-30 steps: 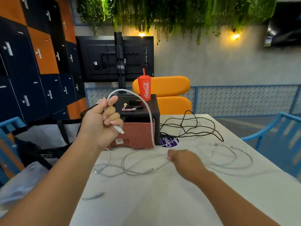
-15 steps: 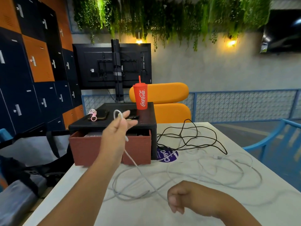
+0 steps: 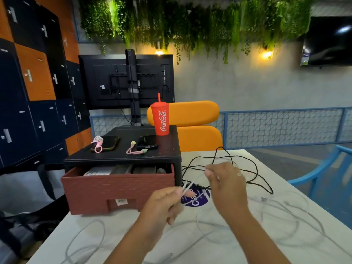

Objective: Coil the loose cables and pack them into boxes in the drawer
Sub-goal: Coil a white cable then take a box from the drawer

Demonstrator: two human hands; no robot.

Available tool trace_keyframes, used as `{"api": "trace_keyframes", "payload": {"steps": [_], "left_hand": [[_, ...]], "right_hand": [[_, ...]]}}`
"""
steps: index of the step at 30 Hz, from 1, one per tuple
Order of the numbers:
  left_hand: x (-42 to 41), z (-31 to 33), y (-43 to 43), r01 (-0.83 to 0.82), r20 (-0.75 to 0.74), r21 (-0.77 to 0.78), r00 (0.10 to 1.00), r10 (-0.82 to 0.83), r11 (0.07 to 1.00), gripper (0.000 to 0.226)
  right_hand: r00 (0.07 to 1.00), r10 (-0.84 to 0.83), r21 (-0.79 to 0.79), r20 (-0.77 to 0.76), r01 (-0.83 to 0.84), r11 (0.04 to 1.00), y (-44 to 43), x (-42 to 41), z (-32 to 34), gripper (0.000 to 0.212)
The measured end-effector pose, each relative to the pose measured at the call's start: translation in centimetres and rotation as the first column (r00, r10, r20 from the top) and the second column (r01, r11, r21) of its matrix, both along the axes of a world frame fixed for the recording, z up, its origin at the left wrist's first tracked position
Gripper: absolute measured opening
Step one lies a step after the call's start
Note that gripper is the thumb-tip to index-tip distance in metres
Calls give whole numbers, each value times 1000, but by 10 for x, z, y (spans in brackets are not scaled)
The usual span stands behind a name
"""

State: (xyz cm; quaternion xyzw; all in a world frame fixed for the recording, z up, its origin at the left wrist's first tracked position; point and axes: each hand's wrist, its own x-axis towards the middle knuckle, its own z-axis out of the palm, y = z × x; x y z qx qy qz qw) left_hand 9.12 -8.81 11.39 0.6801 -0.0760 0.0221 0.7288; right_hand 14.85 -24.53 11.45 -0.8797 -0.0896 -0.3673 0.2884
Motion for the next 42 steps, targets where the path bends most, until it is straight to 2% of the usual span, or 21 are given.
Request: {"api": "trace_keyframes", "payload": {"steps": [2,4,7,9,11,13,17,19,22,25,31,35,39,42], "left_hand": [[3,-4,-1,48,-127,-333,987,-95,942,26],[7,-11,2,47,-195,-571,962,-192,820,33],[16,-24,11,26,-232,-753,924,-302,657,38],[22,-34,15,-3,-253,-799,909,-331,601,39],[26,-43,17,-22,-268,-817,899,-346,577,38],[31,-52,19,-39,-297,-806,890,-346,591,36],[37,-66,21,-78,-358,-754,881,-309,653,33],[37,-69,22,-81,-378,-693,887,-265,717,32],[35,-72,21,-82,-382,-614,902,-204,785,30],[30,-71,19,-72,-367,-590,911,-188,804,29],[16,-68,21,-85,-339,-641,923,-181,763,30],[9,-68,22,-112,-359,-692,911,-205,713,27],[9,-65,24,-120,-362,-689,911,-197,714,27],[10,-65,25,-118,-354,-680,917,-182,724,26]], "right_hand": [[998,-15,-101,68,22,995,16,5,-23,23],[988,110,-85,104,-101,991,28,4,-42,35],[944,325,-24,50,-324,946,37,4,-59,40],[872,490,71,-5,-488,870,43,6,-67,42],[819,573,178,-34,-559,810,48,7,-74,40],[819,572,238,-40,-548,802,49,9,-80,33],[823,556,287,-117,-508,812,45,13,-83,22],[834,537,343,-125,-471,813,44,12,-82,19],[840,531,461,-109,-431,776,44,7,-82,18],[843,525,545,-112,-390,742,41,3,-79,20],[758,634,608,-154,-433,666,39,-8,-72,34],[733,662,613,-157,-453,647,42,-15,-74,34],[688,706,631,-166,-476,612,44,-22,-78,30],[697,693,610,-185,-471,637,45,-20,-83,29]]}}
